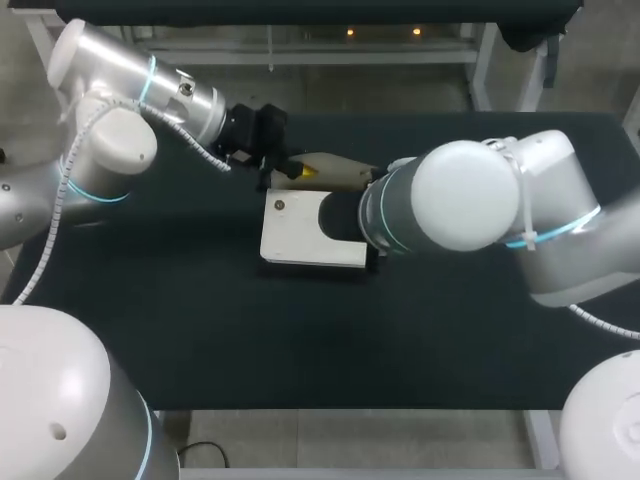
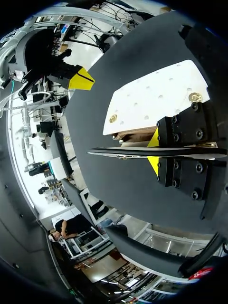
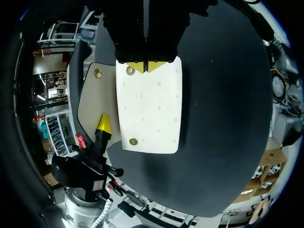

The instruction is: Pick up the bag, open it, inspect its contents, close it, and place it on the opposite side

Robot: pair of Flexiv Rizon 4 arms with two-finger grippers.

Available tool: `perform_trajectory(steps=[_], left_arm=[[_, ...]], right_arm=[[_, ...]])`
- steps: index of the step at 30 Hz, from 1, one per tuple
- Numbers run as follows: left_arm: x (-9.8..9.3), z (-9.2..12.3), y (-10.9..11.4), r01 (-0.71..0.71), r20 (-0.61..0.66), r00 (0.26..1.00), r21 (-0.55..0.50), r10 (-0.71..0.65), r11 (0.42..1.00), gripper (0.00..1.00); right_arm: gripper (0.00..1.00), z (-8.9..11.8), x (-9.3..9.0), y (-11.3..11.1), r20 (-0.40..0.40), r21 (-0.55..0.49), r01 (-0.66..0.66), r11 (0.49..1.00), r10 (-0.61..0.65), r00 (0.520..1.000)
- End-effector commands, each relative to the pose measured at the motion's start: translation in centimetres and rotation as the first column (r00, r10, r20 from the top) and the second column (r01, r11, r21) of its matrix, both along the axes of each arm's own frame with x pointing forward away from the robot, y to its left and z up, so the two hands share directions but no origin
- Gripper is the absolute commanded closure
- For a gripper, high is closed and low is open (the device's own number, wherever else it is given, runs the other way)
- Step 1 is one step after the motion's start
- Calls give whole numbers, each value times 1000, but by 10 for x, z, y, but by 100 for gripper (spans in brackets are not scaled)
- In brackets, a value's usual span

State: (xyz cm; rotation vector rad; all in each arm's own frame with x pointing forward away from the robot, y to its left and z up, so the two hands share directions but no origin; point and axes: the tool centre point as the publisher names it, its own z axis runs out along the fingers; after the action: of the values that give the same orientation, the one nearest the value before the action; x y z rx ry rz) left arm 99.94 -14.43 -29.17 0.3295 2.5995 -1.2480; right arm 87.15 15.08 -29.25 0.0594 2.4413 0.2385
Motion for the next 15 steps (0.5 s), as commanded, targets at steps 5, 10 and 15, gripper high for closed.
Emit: perform_trajectory(steps=[5,10,15], left_arm=[[-1,0,0,-2,3,1000,-1,2,1000,100],[5,6,0,-18,34,999,0,18,1000,100],[-1,24,3,-24,67,997,-12,24,1000,100]], right_arm=[[100,0,0,1,0,-2,1,1000,-1,1000],[100,0,0,1,0,-2,1,1000,-1,1000],[100,1,-9,4,25,-4,12,1000,-12,1000]])
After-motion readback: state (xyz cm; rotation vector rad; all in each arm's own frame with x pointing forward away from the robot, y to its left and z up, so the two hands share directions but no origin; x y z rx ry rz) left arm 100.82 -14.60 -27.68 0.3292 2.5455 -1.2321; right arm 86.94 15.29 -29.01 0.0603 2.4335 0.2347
